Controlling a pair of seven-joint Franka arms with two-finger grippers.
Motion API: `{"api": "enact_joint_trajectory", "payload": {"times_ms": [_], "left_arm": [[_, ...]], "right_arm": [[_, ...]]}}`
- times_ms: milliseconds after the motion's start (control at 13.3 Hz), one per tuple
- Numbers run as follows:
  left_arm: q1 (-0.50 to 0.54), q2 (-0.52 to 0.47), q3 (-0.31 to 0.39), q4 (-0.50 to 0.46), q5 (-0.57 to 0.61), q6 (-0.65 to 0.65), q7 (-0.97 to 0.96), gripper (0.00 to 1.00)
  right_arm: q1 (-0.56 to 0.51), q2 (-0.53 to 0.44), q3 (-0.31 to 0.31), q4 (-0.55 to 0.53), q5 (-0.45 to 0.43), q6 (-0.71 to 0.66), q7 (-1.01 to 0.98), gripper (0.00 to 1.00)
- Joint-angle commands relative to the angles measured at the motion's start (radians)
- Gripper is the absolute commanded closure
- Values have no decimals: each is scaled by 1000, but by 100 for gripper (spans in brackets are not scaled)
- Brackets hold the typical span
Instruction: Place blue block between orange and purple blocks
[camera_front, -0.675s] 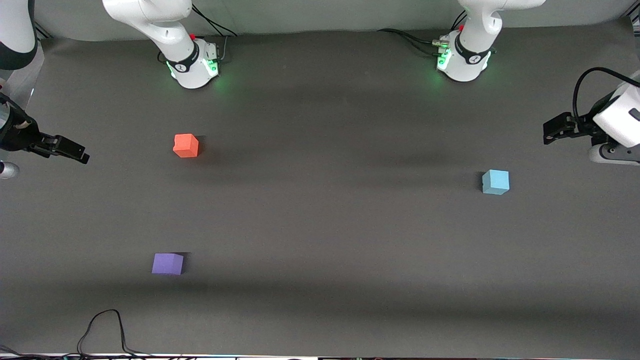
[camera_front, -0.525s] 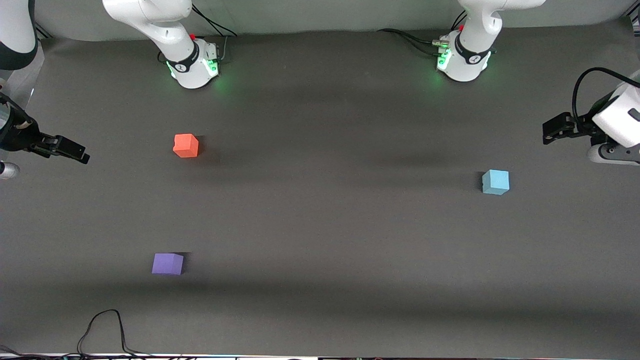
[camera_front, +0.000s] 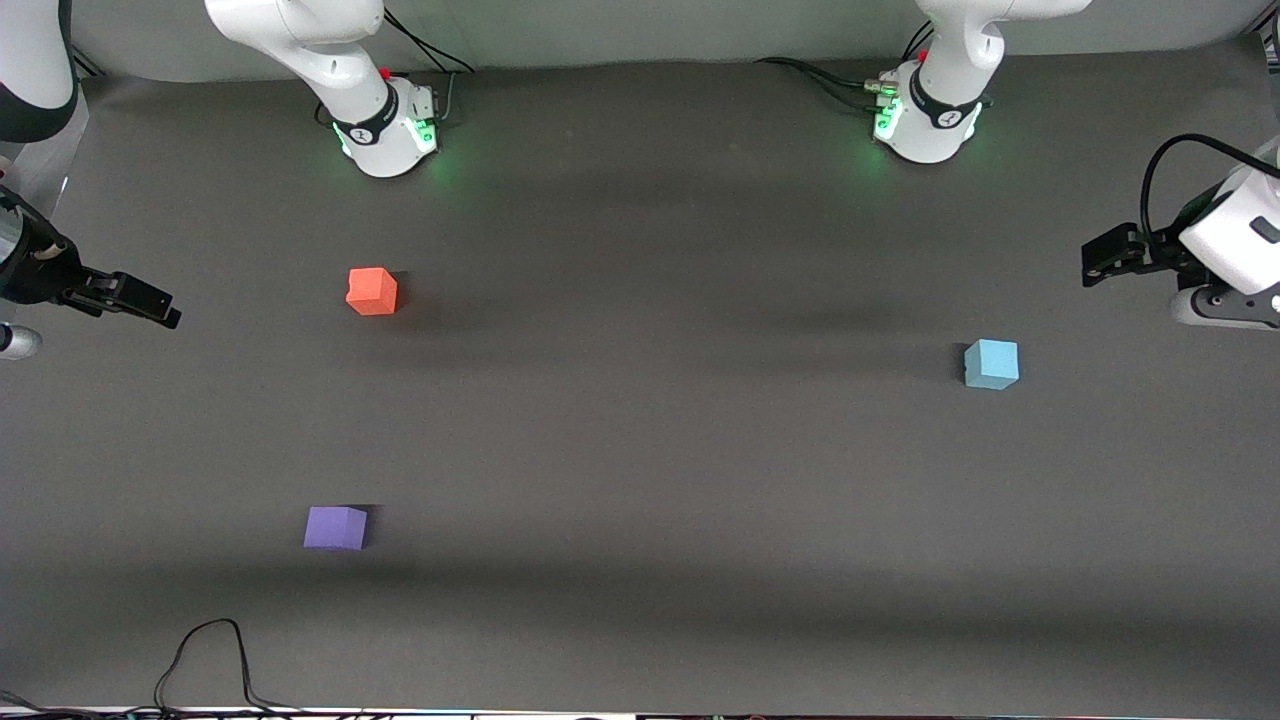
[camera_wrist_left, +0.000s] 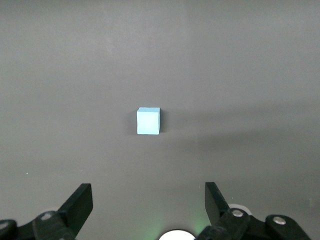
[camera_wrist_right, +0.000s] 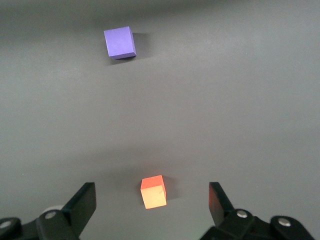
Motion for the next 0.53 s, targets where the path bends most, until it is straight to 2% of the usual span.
{"api": "enact_joint_trajectory", "payload": {"times_ms": [0,225,450], "left_arm": [[5,-118,6,-144,-3,24,0,0],[8,-221,12,-287,8,77,3,0],[10,-289,21,-391,10,133,3,0]], "right_arm": [[4,3,2,2,24,10,-25,0],[12,1,2,2,24,10,-23,0],[26,3,2,1,24,13,-25,0]]}}
